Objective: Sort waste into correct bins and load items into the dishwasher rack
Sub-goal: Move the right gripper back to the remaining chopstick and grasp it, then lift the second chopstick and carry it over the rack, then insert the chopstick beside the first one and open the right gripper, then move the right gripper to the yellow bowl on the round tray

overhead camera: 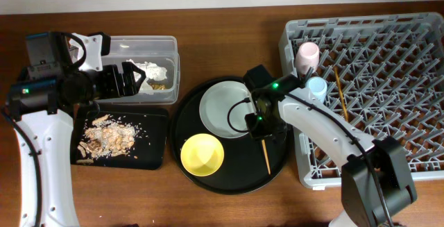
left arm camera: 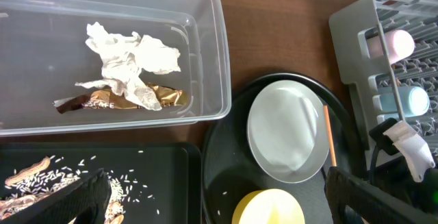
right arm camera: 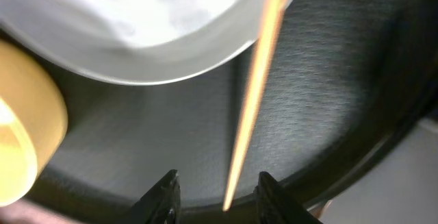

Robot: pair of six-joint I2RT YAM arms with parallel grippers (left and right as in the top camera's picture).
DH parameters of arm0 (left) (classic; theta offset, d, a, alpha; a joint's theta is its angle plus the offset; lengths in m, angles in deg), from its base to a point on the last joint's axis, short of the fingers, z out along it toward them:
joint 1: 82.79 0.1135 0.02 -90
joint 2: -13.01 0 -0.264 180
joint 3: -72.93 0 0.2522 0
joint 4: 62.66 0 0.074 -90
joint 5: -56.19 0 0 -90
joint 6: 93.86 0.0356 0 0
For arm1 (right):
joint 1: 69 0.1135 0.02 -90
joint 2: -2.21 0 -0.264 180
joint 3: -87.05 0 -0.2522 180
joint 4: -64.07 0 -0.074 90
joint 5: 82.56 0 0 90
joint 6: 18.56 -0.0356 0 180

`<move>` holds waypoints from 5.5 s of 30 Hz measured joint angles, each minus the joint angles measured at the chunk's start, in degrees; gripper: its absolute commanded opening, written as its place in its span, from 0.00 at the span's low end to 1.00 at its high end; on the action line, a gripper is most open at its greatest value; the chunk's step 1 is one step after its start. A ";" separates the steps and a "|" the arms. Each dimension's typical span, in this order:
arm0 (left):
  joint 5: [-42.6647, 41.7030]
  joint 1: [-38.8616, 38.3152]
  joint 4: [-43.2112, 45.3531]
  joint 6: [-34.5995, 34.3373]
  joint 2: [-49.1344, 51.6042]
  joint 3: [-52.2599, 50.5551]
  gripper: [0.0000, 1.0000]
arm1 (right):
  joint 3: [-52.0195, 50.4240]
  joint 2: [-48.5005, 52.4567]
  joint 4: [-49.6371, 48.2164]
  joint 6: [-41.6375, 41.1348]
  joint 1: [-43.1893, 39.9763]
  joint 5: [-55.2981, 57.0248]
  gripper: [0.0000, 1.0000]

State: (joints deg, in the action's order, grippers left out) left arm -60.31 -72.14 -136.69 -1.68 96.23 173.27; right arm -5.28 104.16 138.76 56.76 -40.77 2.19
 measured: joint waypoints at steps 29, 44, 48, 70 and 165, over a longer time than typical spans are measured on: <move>0.00 0.00 0.00 0.00 0.00 0.00 0.99 | -15.85 -0.15 -20.50 -2.86 -0.02 4.15 0.20; -0.02 0.00 -0.11 0.00 0.00 0.00 0.99 | -7.06 -0.11 -5.29 -2.75 -0.07 3.96 0.04; 0.00 0.00 -0.11 0.00 0.00 0.00 0.99 | 4.57 -0.11 2.86 -2.62 -0.57 4.66 0.04; 0.00 0.00 -0.11 0.00 0.00 0.00 0.99 | 22.32 -0.24 14.86 12.33 -31.61 20.24 0.04; 0.00 0.00 -0.11 0.00 0.00 0.00 0.99 | 10.82 0.72 -11.89 4.46 37.03 -2.67 0.50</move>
State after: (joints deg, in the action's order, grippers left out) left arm -60.31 -72.14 -136.80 -1.68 96.23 173.27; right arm 5.54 104.88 126.87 61.22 -3.75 -0.48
